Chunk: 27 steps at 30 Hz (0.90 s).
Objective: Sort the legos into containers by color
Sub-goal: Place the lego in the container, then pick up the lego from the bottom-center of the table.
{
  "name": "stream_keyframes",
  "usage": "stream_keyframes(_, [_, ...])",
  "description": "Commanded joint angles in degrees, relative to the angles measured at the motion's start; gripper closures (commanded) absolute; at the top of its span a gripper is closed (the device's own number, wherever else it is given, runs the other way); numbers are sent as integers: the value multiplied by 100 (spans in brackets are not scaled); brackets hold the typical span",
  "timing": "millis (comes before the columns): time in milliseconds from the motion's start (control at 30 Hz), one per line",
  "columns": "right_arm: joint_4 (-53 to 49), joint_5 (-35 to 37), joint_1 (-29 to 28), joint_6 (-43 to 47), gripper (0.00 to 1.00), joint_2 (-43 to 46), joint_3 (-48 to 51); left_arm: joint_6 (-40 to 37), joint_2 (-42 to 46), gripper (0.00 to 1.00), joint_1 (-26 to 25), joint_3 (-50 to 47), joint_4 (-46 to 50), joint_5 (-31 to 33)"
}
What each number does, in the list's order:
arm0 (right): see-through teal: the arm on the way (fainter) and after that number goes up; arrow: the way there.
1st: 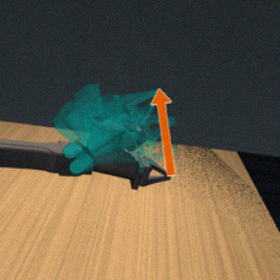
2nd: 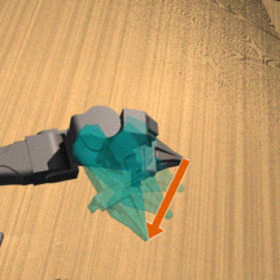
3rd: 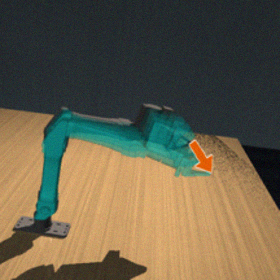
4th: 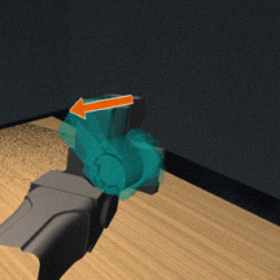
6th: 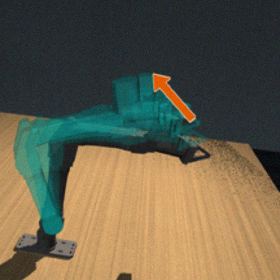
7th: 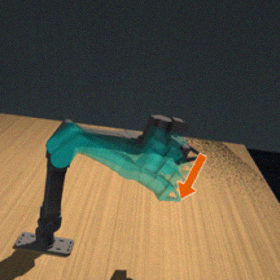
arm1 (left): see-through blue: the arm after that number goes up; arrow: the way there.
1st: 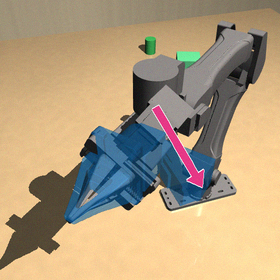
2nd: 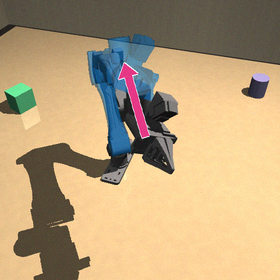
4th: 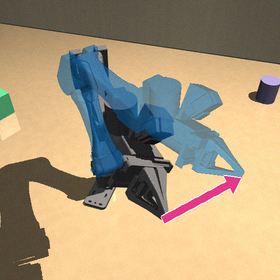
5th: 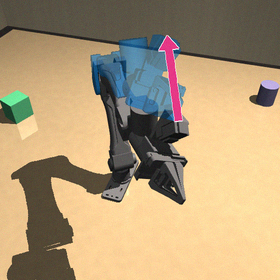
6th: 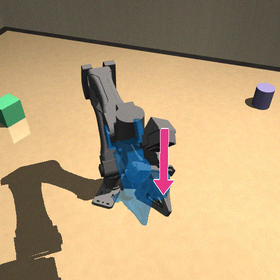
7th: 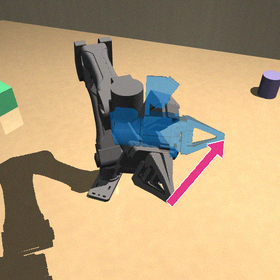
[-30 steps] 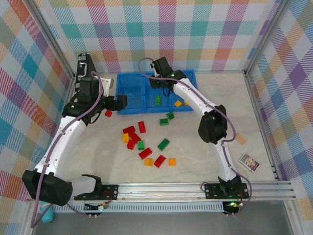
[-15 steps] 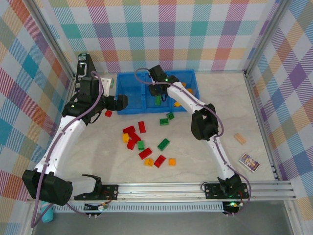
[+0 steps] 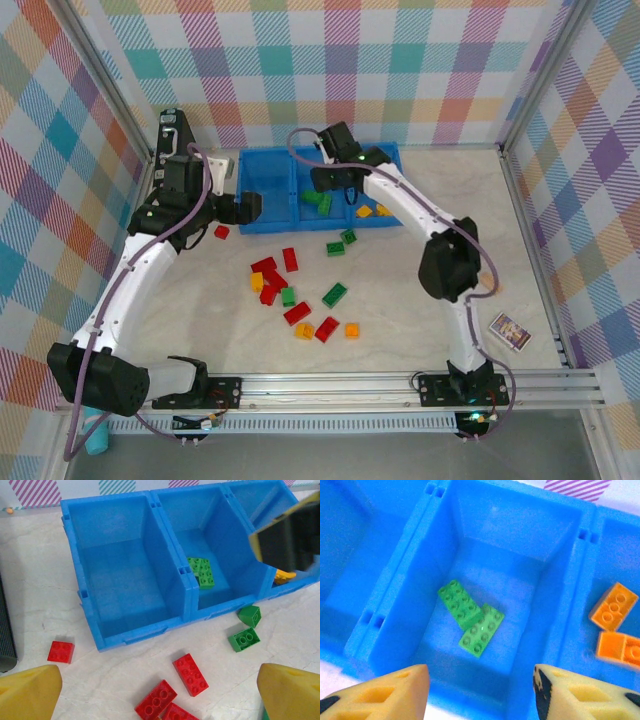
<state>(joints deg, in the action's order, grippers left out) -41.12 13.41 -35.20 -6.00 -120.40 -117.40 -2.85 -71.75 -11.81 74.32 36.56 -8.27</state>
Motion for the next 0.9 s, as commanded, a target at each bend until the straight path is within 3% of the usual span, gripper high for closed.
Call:
stream_keyframes(0, [-64, -123, -100, -355, 39, 790, 919, -106, 195, 0, 31, 126, 119, 34])
stream_keyframes(300, [-86, -486, -288, -2301, 26, 2592, 3989, -110, 168, 0, 30, 138, 126, -15])
stream_keyframes(367, [-290, -544, -315, -3171, 15, 2956, 4538, -110, 148, 0, 30, 134, 123, -39])
stream_keyframes(500, [-25, -940, -507, -4712, 9, 3593, 5518, -110, 82, 0, 30, 161, 159, -126])
stream_keyframes(667, [734, -1214, -732, -5897, 8, 3837, 6427, -102, 91, 0, 30, 139, 133, -172])
stream_keyframes(867, [1752, -1709, -839, -6239, 7, 3479, 6638, -102, 108, 0, 30, 139, 142, -193])
